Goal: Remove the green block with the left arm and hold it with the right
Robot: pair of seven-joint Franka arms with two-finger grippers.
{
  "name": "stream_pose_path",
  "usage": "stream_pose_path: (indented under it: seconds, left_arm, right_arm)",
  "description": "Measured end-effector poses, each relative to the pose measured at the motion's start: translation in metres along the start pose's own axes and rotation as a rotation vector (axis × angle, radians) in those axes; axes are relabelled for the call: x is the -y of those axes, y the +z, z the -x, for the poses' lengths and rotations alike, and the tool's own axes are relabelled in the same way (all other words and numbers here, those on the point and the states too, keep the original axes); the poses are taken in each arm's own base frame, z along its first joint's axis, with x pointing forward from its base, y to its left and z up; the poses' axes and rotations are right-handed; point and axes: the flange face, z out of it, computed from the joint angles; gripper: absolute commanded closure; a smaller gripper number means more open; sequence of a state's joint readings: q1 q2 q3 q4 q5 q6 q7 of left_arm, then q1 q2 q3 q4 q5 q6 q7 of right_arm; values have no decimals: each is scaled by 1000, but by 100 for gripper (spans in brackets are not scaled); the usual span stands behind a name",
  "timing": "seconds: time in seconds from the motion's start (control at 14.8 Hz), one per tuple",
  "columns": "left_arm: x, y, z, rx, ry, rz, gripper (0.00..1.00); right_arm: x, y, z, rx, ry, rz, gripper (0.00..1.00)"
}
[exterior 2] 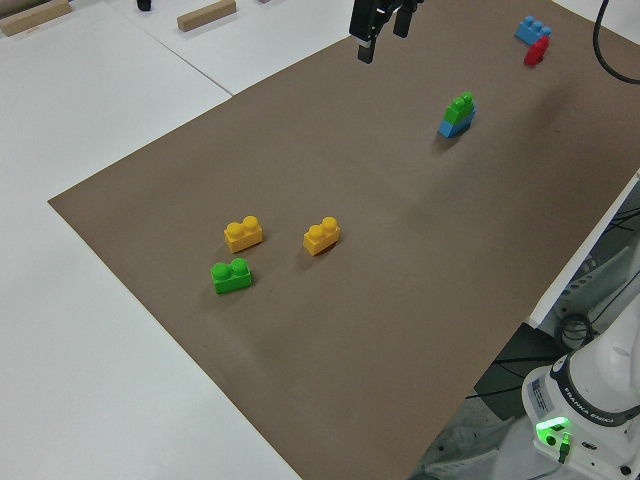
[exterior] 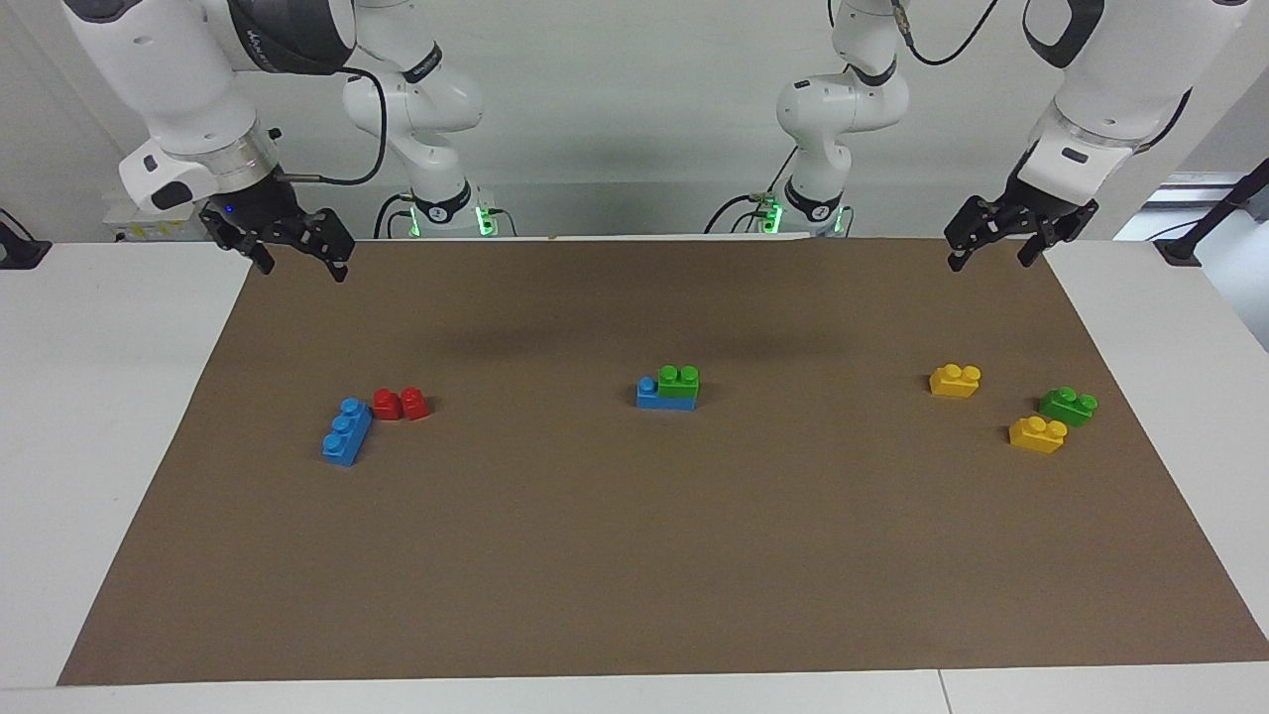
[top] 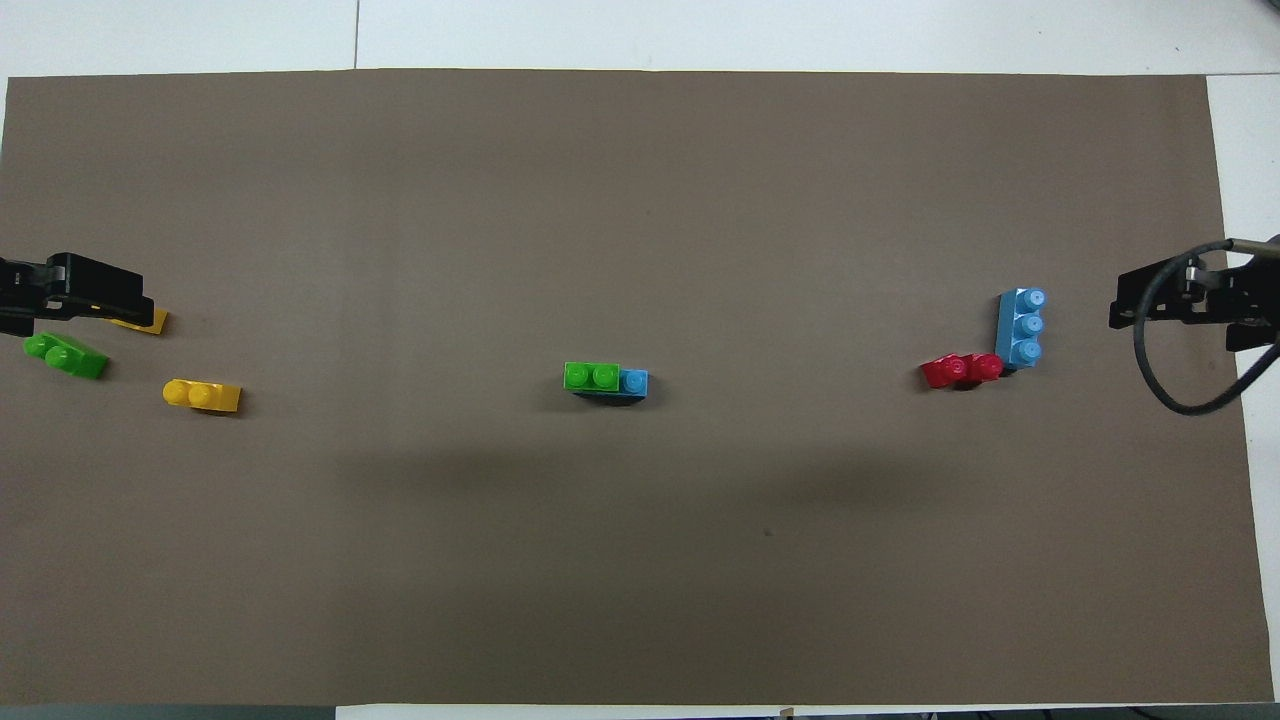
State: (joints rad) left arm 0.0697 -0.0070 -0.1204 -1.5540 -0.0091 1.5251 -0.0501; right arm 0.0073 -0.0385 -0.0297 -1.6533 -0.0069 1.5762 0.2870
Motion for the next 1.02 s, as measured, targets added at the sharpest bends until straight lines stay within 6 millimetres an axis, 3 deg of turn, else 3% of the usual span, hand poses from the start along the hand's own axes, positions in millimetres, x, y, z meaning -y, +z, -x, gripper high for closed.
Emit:
stream_pose_path:
  seconds: [0.27,0.61,0.81,1.02]
  left_arm:
    - [0,5,3,16,-1,-2,0]
    - [-3,12,10,38,-103,-6,0]
    - [-12,19,17,58,-275,-1,0]
    - [-31,26,26,78,-414,-4,0]
  right_arm:
    - [24,1,5,19,363,-70,0]
    - [70,25,20,200,777,-174,0]
    - [109,42,31,284,924,-217,0]
    - [128,62,36,374,1016,-236,0]
